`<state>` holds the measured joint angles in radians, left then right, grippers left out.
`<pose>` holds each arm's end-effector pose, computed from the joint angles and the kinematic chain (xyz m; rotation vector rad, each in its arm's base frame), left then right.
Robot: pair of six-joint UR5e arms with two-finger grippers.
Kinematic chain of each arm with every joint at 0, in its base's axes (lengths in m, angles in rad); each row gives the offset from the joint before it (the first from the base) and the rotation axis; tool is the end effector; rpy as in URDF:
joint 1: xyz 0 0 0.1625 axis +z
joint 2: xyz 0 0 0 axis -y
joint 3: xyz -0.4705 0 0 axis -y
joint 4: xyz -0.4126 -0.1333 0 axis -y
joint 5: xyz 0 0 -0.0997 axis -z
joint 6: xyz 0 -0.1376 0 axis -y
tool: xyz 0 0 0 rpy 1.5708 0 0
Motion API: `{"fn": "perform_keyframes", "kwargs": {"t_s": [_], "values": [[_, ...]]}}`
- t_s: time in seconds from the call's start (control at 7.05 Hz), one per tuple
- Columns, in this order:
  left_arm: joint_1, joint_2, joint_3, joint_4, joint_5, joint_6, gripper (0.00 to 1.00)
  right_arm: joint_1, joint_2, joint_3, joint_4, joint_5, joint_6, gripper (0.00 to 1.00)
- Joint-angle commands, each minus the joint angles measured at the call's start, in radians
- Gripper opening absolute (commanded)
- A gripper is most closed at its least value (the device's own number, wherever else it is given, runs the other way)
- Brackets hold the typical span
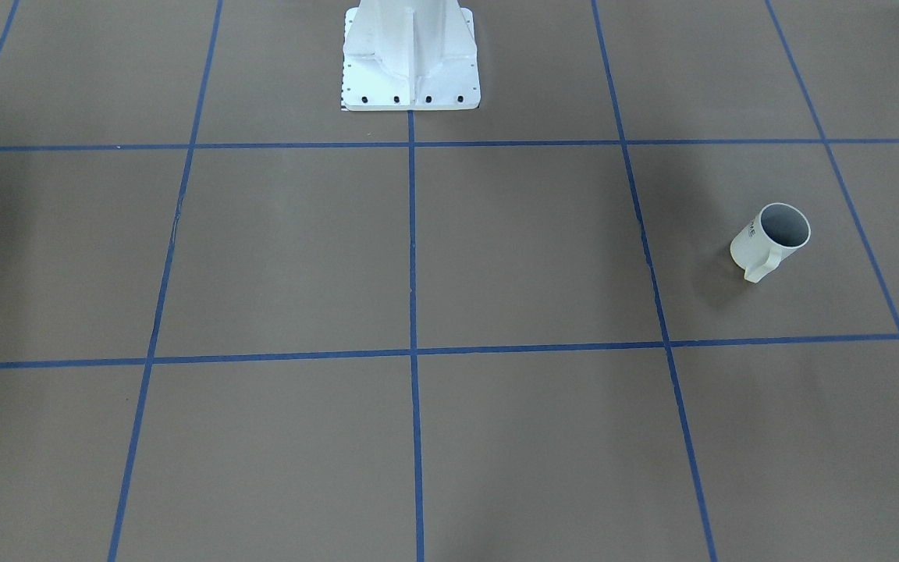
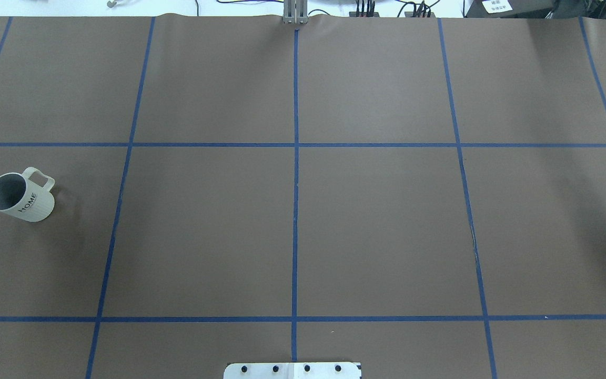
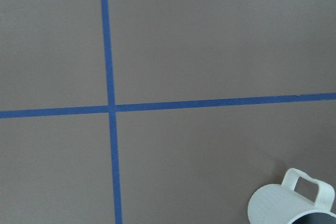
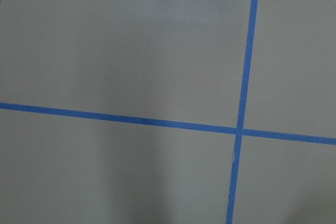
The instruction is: Left arm hands cup to right arm to dump lemon
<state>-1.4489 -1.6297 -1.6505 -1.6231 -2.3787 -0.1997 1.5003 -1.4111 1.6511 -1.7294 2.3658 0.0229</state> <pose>0.0336 -0.5523 0.6496 0.0491 0.8237 0.0038 -0.0061 -0.5838 0.6169 0.0399 -0.7975 -0.0774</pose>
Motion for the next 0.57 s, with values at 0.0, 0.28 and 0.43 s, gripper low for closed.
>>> {"fn": "perform_keyframes", "kwargs": {"t_s": [0.0, 0.28, 0.43], "values": [[-0.019, -0.034, 0.005, 0.072, 0.003, 0.006, 1.00, 0.003, -0.012, 0.006, 0.004, -0.011, 0.000, 1.00], [-0.021, -0.033, -0.017, 0.060, 0.009, -0.003, 1.00, 0.005, -0.057, 0.013, 0.005, 0.001, 0.005, 1.00], [-0.021, -0.035, -0.031, 0.060, 0.004, -0.003, 1.00, 0.005, -0.058, 0.001, 0.005, 0.000, 0.005, 1.00]]}}
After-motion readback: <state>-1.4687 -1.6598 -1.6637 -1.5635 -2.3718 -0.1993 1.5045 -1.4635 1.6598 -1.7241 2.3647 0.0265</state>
